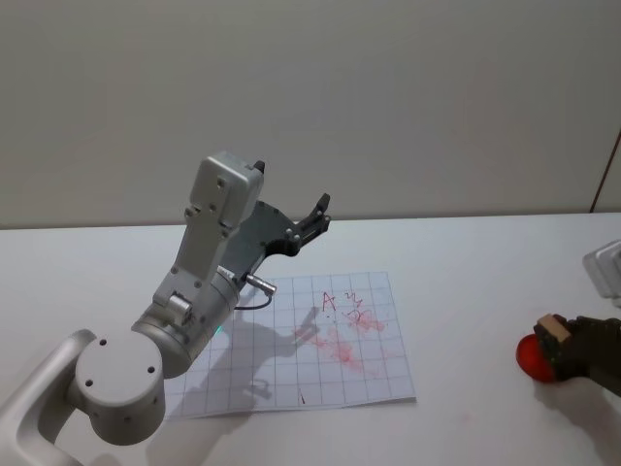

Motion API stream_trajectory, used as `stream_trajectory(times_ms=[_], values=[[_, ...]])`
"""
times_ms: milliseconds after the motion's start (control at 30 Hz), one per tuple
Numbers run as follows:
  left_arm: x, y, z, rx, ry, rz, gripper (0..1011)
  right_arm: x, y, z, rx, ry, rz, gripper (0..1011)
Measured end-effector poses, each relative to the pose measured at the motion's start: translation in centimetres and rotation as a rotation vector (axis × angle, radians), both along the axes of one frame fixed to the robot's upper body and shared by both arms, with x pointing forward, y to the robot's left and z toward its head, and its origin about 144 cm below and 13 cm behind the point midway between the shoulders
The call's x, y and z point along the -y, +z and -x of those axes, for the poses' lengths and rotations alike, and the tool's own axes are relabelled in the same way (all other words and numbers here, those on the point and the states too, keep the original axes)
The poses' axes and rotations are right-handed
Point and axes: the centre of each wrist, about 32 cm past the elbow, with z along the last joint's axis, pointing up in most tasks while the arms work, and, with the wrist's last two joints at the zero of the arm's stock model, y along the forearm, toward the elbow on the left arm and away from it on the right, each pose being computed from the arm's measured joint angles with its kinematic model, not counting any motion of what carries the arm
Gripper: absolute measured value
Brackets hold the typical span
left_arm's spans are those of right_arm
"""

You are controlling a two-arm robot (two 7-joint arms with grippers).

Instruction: Use the one hand to pick up the stamp and affix it onto the A4 paper.

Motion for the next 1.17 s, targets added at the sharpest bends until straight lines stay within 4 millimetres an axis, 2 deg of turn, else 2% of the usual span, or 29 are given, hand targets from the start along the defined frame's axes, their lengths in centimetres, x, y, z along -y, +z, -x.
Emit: stream_trajectory(times_ms=[300,367,533,633,867,967,1000,1100,1167], values=[[0.00,0.00,0.00,0.000,0.000,0.000,1001,-0.07,-0.23,-0.01,-0.010,0.004,0.010,220],[0.00,0.00,0.00,0.000,0.000,0.000,1001,-0.08,-0.26,-0.01,-0.011,0.004,0.011,253],[0.00,0.00,0.00,0.000,0.000,0.000,1001,-0.09,-0.32,-0.02,-0.014,0.005,0.014,393],[0.00,0.00,0.00,0.000,0.000,0.000,1001,-0.09,-0.33,-0.03,-0.014,0.005,0.015,519],[0.00,0.00,0.00,0.000,0.000,0.000,1001,-0.12,-0.37,-0.03,-0.016,0.006,0.016,738],[0.00,0.00,0.00,0.000,0.000,0.000,1001,-0.12,-0.38,-0.03,-0.016,0.006,0.016,791],[0.00,0.00,0.00,0.000,0.000,0.000,1001,-0.13,-0.39,-0.02,-0.016,0.006,0.017,854],[0.00,0.00,0.00,0.000,0.000,0.000,1001,-0.13,-0.40,-0.02,-0.017,0.006,0.017,938],[0.00,0.00,0.00,0.000,0.000,0.000,1001,-0.12,-0.41,-0.02,-0.018,0.006,0.017,961]])
